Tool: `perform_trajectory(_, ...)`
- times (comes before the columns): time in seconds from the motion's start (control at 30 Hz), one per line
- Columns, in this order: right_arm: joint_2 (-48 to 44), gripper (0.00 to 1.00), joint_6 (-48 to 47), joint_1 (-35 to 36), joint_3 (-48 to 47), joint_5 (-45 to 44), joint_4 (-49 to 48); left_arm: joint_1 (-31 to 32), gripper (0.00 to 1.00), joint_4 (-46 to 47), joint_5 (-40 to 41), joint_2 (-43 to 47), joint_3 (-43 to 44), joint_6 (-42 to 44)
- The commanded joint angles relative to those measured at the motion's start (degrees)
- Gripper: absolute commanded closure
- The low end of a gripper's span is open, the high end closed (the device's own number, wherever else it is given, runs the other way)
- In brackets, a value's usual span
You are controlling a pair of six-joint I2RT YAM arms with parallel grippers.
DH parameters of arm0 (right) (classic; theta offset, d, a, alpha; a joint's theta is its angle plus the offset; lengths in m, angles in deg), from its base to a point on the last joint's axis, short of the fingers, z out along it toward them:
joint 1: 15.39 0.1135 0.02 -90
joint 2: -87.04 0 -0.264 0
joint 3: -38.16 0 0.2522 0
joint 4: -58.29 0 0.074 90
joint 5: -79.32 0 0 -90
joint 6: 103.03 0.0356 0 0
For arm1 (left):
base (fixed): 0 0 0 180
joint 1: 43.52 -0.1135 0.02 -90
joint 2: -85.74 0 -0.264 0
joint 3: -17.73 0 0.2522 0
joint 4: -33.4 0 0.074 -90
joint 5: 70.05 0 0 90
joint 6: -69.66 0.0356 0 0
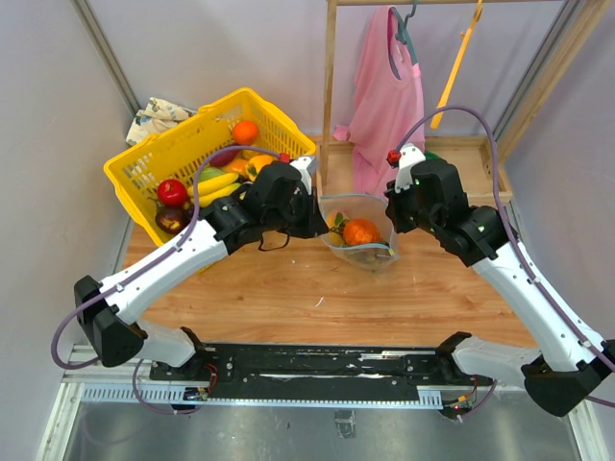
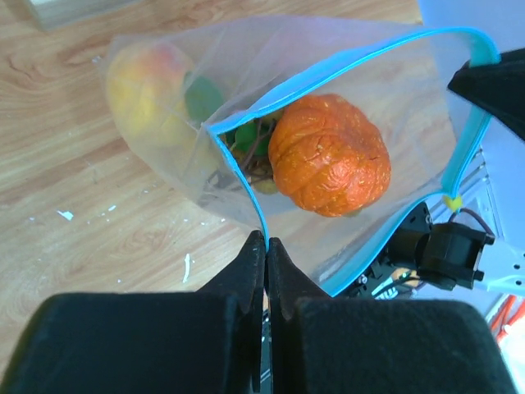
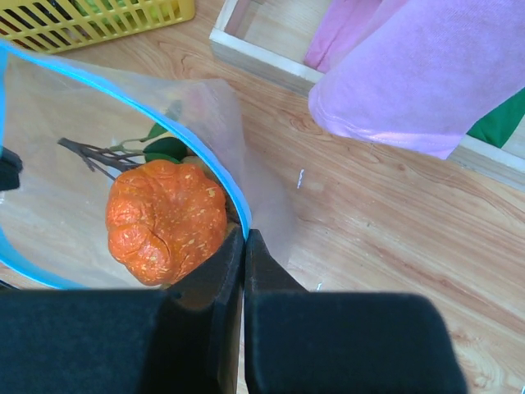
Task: Place the food in the zip-top bag and seal the zipper
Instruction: Adjust the zipper food storage bag at the center of the board.
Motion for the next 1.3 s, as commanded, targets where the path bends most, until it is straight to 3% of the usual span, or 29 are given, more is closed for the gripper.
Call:
perform_trajectory(0.0, -0.2, 0.99, -0.7, -0.5, -1.3, -0.2, -0.5, -0.4, 1.0, 3.3, -7.5, -1.2, -4.0, -1.1)
perform_trajectory(0.27, 0.6, 0.99, -1.2, -1.1, -0.2, -7.5, -0.6, -0.6, 1.0, 1.4, -6.6, 0.2, -1.5, 0.0)
perform_trajectory(0.37, 1.9, 0.99, -1.2, -1.9, -0.8, -6.5, 0.9, -1.5, 1.0, 4.0, -10.6, 1.2, -2.8, -0.7)
perform_trajectory(0.5, 2.1, 0.99, -0.8, -3.2, 0.2, -8.4, 1.2, -1.9, 1.0, 1.8, -3.5, 1.3, -3.9, -0.3)
perform_trajectory(0.67, 3.8, 0.99, -0.6, -3.8, 1.0, -2.3, 1.5, -1.9, 1.0, 7.8, -11.2, 0.5, -6.2, -1.7)
perform_trajectory(0.83, 1.9, 0.98, -1.3, -3.8, 0.4, 0.6, 0.4, -1.9, 1.0, 11.1, -14.9, 0.8, -3.1, -2.3)
perform_trajectory(0.9, 1.0, 0.93, -1.4, -3.9, 1.3, 0.8, -0.8, -1.9, 1.0, 13.0, -14.7, 2.0, -2.7, -2.6)
perform_trajectory(0.97, 0.9, 0.78, -1.6, -3.9, 1.5, 1.3, -0.4, -2.0, 1.0, 11.7, -13.2, 1.8, -2.2, -2.2)
perform_trajectory(1.13, -2.0, 0.59, -3.2, -3.9, 1.9, 5.5, 0.2, -2.3, 1.0, 11.4, -12.2, 0.9, -4.4, -3.5)
perform_trajectory(1.27, -5.6, 0.49, -4.8, -3.8, 3.1, 7.2, 2.1, -2.4, 1.0, 10.7, -10.7, 0.5, -4.6, -3.6)
